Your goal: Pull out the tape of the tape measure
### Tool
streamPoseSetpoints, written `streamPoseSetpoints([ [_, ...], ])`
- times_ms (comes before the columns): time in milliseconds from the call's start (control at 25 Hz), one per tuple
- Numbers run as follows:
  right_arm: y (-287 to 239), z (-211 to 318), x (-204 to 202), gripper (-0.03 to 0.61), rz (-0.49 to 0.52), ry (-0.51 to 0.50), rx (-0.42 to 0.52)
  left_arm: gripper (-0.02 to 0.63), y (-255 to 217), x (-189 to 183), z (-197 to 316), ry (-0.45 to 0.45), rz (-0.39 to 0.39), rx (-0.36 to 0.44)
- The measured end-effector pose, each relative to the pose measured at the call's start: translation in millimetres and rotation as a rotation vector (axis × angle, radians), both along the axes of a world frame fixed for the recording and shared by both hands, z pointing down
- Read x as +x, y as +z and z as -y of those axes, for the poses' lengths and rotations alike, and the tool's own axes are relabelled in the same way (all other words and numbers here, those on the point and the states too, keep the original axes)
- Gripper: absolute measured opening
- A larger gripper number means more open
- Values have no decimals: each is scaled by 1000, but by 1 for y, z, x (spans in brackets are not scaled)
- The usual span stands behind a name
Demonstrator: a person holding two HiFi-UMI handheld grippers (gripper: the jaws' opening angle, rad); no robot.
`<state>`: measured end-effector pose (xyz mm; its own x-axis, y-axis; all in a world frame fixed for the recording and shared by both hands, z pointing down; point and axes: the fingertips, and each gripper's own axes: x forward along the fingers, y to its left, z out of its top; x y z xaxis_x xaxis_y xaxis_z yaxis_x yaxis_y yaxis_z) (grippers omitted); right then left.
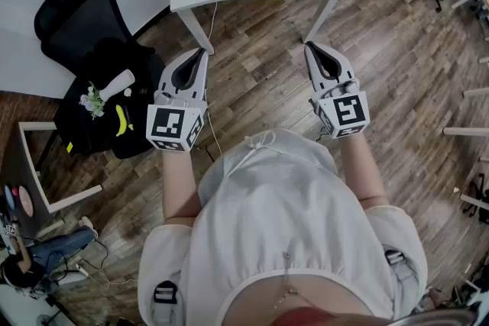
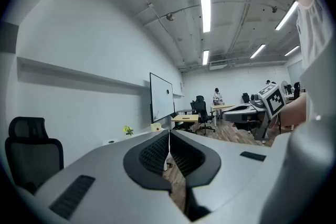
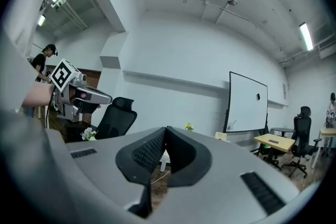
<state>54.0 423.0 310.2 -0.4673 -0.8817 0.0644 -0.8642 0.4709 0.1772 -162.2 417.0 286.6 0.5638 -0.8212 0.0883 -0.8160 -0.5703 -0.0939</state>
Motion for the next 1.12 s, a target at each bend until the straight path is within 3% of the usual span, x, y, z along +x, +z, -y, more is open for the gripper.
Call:
streamPoseSetpoints([
  [480, 5, -7, -13, 0, -1, 29, -13, 21, 6, -14, -4, 30, -21, -5],
  [640, 10, -8, -21, -3, 55, 57, -15, 33, 8, -26, -3, 33, -74, 13],
  [680, 12, -7, -22, 94, 63, 68, -13, 99, 7, -30, -2, 27, -93, 29],
  [720, 14, -5, -22, 266, 69, 73, -13, 240, 6, -34, -1, 22, -107, 45],
  [760, 16, -4, -21, 382, 73, 81, -12, 339, 7, -38, 0, 17, -112, 53],
  [880, 17, 4, -16, 422, 76, 118, -7, 341, 18, -48, 8, 2, -94, 33],
  [1120, 25, 37, -11, 425, 62, 65, -38, 342, 30, -44, 34, -39, -59, -4],
])
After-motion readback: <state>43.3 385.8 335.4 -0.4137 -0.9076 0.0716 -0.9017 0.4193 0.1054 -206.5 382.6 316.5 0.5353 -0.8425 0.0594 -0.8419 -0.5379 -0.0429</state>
